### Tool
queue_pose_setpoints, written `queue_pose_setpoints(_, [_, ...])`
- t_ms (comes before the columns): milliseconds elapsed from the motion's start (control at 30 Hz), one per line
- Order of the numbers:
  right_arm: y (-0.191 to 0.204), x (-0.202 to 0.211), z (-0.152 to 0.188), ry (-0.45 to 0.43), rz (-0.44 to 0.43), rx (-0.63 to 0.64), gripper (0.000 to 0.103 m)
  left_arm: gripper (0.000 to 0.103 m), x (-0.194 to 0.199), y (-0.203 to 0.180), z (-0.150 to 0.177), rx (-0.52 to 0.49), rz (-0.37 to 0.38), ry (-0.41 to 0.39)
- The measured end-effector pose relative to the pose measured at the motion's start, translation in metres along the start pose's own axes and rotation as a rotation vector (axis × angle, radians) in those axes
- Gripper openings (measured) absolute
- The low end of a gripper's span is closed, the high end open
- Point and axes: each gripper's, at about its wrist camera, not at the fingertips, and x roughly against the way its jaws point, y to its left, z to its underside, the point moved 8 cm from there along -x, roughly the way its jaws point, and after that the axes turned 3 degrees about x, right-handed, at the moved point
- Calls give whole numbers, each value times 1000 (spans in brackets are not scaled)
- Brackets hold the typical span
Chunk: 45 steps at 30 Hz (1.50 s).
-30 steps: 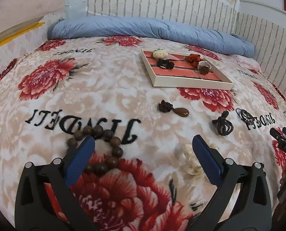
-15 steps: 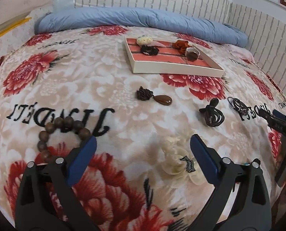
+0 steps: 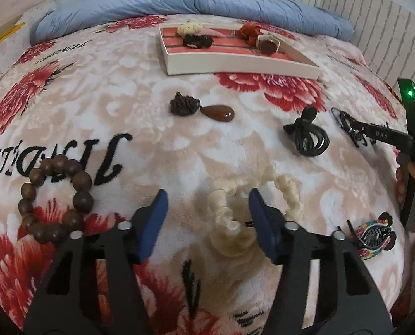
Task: Organize jewelry
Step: 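Grasp the cream twisted scrunchie with the left tool while the right tool grasps the black cord bracelet, then carry both items into the white tray and open both tools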
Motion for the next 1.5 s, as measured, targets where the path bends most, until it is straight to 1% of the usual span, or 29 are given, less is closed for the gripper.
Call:
queue_pose_setpoints(33, [1,0,0,-2,2,6,59,49,-1,0,0,0,4,2])
queue_pose_setpoints(100, [5,0,-1,-2,-12,19,47,33,-2,-1,1,3,23,12])
queue_pose_setpoints(167, [9,0,-1,-2,-21,26,40,27,-4,-1,1,3,32,19])
queue_pose_setpoints(200, [10,0,-2,-2,-29,27,34,23,-5,-2,1,0,33,20])
queue_pose_setpoints(267, [12,0,-2,-3,-43,23,29,17,-5,-3,1,-6,39,19])
queue_pose_setpoints(333, [12,0,-3,-5,-46,19,28,14,-5,-4,0,-12,43,18])
queue_pose_setpoints(367, [12,0,-3,-6,-57,14,21,12,-5,-4,0,-12,44,17])
queue_pose_setpoints(400, [12,1,-3,-7,-66,8,19,10,-5,-4,-1,-9,49,16])
queue_pose_setpoints(533, [12,3,-4,-19,-73,2,17,8,-3,-3,-3,3,75,13])
queue_pose_setpoints(567, [12,4,-4,-26,-74,0,14,8,-2,-3,-4,5,79,10])
queue_pose_setpoints(667, [9,11,-6,-57,-74,-18,10,8,1,-3,-7,12,93,-9])
queue_pose_setpoints(967, [4,25,-17,-117,-81,-45,8,7,17,4,-27,24,104,-62])
queue_pose_setpoints(1167, [3,36,-29,-153,-96,-56,7,7,35,19,-55,44,101,-121])
queue_pose_setpoints(1367, [3,43,-46,-184,-100,-57,7,7,58,30,-94,35,88,-191])
queue_pose_setpoints(1500, [5,49,-63,-207,-100,-50,7,7,71,40,-127,19,66,-234])
